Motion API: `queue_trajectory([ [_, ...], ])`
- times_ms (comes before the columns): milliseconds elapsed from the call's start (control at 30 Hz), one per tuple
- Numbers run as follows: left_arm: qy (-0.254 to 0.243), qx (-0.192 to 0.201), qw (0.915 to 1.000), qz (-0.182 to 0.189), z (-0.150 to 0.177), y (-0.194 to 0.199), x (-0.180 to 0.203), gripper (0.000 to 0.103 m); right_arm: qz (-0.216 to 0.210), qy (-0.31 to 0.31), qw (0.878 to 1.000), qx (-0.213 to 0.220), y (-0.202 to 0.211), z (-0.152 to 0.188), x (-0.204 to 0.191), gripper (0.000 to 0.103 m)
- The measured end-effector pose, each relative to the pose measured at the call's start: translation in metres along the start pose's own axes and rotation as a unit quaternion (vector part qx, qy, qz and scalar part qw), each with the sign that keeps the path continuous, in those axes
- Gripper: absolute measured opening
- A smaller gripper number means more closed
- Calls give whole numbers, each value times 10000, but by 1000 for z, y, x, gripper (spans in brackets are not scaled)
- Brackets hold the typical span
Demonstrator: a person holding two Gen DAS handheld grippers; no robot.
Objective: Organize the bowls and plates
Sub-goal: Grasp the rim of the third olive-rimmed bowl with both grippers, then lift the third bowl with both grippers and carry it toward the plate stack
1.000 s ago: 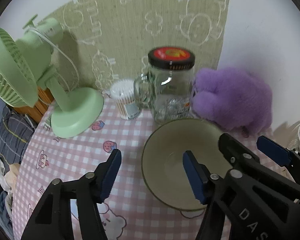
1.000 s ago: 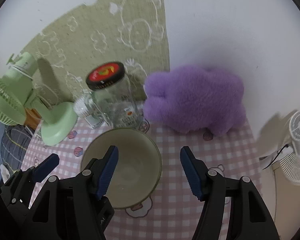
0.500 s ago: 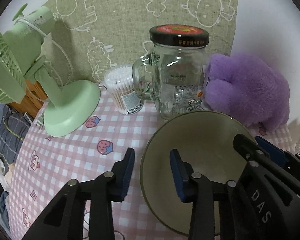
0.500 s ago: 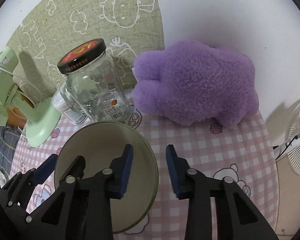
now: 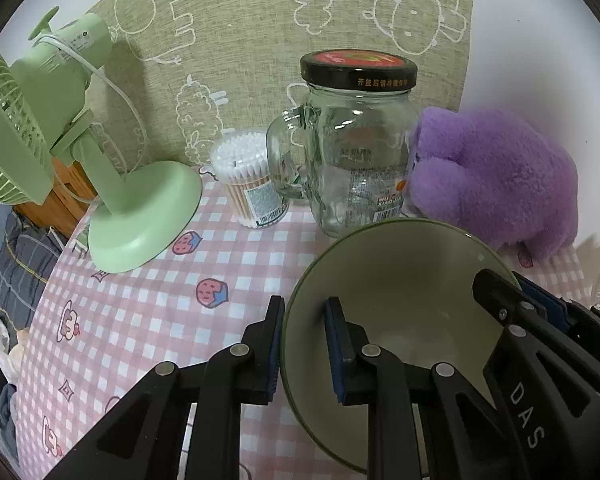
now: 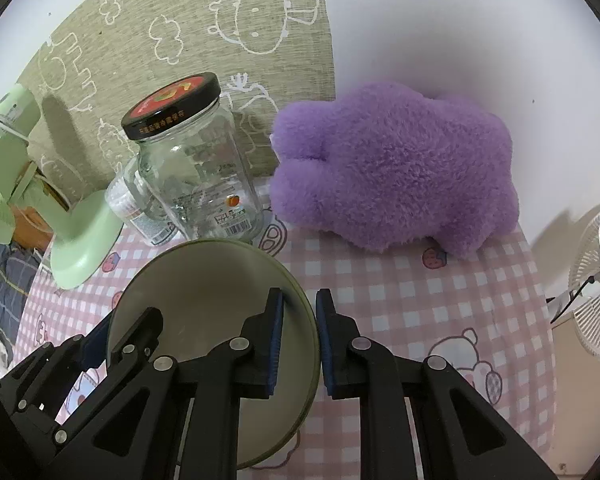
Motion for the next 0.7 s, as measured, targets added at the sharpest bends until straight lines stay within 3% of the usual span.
queue_trajectory([
  [333,48,-193,9996,198,16,17,-1,18,41,-50,9999,-110,18,15,5,20],
  [700,8,36,9997,223,18,66,-15,19,43,-70,10000,26,67,23,-5,18],
])
Point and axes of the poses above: each gripper's, at about its wrist camera, not at the fingertips, and y roughly against the way its jaws point, x to its right, z to its underside, the point moved 1 cm from there along -y, roughly the way its jaws point, and after that the axes turned 1 degree about -y, right-handed, at the moved point
